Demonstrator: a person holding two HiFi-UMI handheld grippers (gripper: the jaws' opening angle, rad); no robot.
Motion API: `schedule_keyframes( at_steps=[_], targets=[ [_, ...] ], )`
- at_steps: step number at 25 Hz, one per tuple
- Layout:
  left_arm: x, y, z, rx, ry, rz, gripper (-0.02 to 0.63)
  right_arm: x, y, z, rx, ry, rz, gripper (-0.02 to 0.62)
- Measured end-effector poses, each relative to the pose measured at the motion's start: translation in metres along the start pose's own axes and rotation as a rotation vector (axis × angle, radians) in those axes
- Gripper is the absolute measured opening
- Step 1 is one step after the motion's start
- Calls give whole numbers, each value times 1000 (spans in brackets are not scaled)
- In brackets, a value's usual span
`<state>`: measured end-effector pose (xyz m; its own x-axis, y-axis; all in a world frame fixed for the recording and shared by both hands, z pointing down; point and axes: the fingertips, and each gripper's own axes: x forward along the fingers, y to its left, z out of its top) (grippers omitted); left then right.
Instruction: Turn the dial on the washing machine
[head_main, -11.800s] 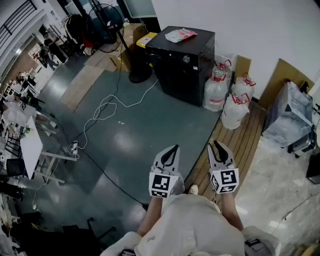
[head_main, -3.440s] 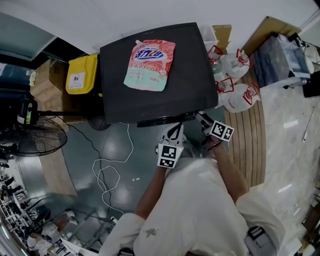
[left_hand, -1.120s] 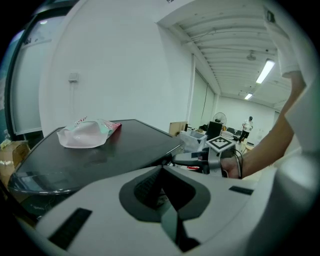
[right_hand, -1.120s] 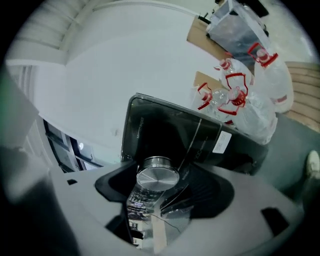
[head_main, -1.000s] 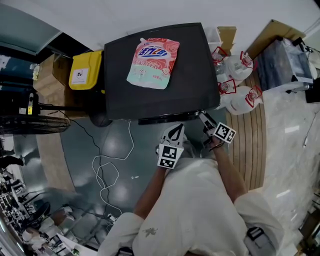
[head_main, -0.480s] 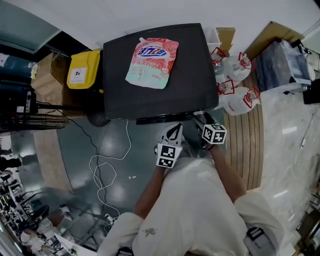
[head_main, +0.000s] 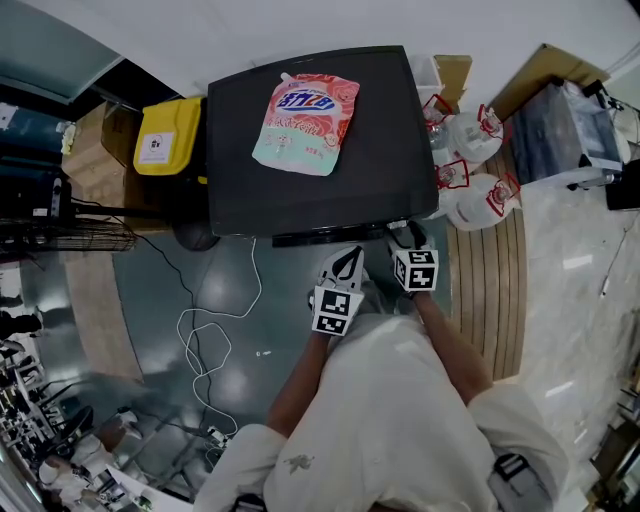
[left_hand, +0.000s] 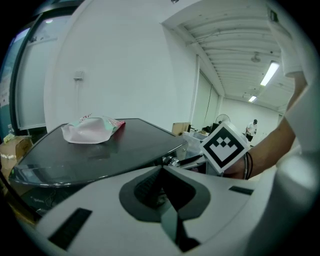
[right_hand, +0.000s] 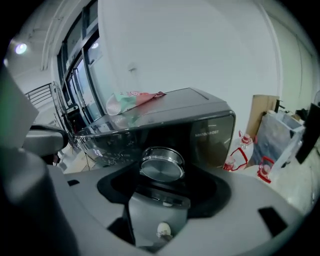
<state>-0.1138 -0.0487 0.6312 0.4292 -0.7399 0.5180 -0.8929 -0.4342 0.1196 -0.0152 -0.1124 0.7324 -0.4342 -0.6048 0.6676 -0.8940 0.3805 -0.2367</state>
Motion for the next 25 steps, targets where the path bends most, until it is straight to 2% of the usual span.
schedule_keyframes(
  at_steps=[6, 11, 25],
  targets=[
    [-2, 3, -1, -2, -1, 5, 12, 4, 2, -1, 6, 16, -24, 281],
    [-4, 1, -2, -1, -4, 8, 12, 3, 2, -1, 35, 15, -5, 279],
    [-5, 1, -4, -2, -4, 10, 12, 4, 2, 0, 236, -19, 101, 278]
  ],
)
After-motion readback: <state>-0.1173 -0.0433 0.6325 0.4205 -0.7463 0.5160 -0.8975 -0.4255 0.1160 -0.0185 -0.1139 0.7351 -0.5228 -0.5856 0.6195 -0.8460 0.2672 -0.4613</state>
